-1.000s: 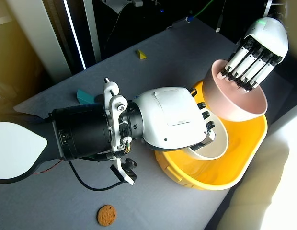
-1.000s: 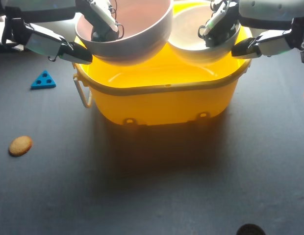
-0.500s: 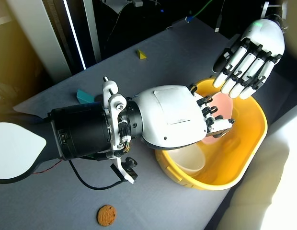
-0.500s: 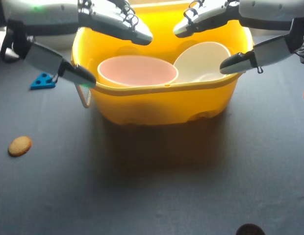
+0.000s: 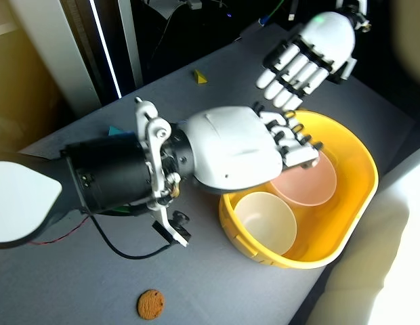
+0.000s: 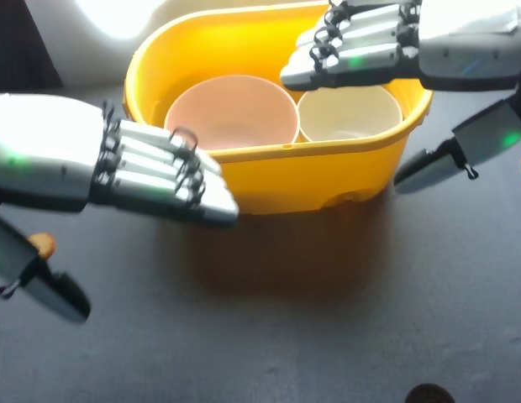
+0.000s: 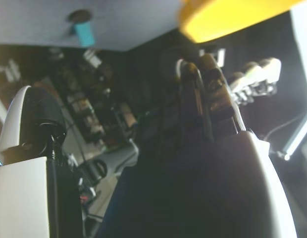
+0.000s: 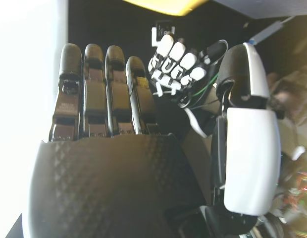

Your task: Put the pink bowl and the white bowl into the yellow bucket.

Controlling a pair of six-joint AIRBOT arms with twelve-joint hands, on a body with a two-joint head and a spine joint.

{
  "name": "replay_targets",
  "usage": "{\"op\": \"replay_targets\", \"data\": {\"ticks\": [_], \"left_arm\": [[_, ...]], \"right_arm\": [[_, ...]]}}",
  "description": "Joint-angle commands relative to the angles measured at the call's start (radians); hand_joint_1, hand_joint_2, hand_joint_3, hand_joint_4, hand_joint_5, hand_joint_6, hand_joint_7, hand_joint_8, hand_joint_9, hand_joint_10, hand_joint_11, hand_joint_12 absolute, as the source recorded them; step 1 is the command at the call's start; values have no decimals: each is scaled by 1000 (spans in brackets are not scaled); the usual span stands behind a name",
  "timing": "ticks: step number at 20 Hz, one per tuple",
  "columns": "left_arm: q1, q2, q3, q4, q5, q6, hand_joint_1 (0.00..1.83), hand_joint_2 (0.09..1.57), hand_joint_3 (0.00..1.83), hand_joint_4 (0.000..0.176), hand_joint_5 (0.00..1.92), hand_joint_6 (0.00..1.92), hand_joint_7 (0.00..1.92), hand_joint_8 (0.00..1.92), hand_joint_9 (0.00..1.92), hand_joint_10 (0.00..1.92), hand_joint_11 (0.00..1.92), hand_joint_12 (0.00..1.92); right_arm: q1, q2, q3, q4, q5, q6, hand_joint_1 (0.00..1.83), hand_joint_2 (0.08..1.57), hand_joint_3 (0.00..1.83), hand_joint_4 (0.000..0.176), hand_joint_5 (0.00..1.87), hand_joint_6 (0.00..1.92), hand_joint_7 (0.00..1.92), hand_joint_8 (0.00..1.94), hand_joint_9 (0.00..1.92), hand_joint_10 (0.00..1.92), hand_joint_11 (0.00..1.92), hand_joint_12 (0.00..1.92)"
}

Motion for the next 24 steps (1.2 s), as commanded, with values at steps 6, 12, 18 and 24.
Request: {"op": "replay_targets", "data": {"ticks": [6, 12, 18, 24], "left_arm": [[87, 88, -164, -90, 10, 63, 636, 1045, 0, 0, 23, 2, 110, 2, 127, 2, 0, 390], [112, 147, -300, -80, 102, 147, 487, 1079, 6, 0, 0, 0, 14, 0, 16, 0, 7, 38], [47, 160, -332, -5, 143, 152, 482, 1075, 2, 0, 0, 0, 39, 0, 16, 0, 0, 70], [58, 154, -361, -40, 180, 160, 554, 1075, 2, 0, 47, 0, 71, 0, 54, 1, 0, 162]], "right_arm": [[16, 102, -143, -1, 51, -86, 609, 913, 0, 0, 78, 0, 113, 1, 125, 1, 0, 589], [-23, 190, -269, -53, 59, -86, 532, 861, 0, 0, 3, 0, 9, 0, 7, 0, 0, 198], [-97, 245, -339, -54, 99, -83, 543, 840, 0, 0, 35, 6, 57, 7, 47, 10, 0, 333], [-137, 305, -424, -58, 144, -131, 589, 840, 0, 0, 42, 7, 65, 6, 48, 9, 0, 371]]}}
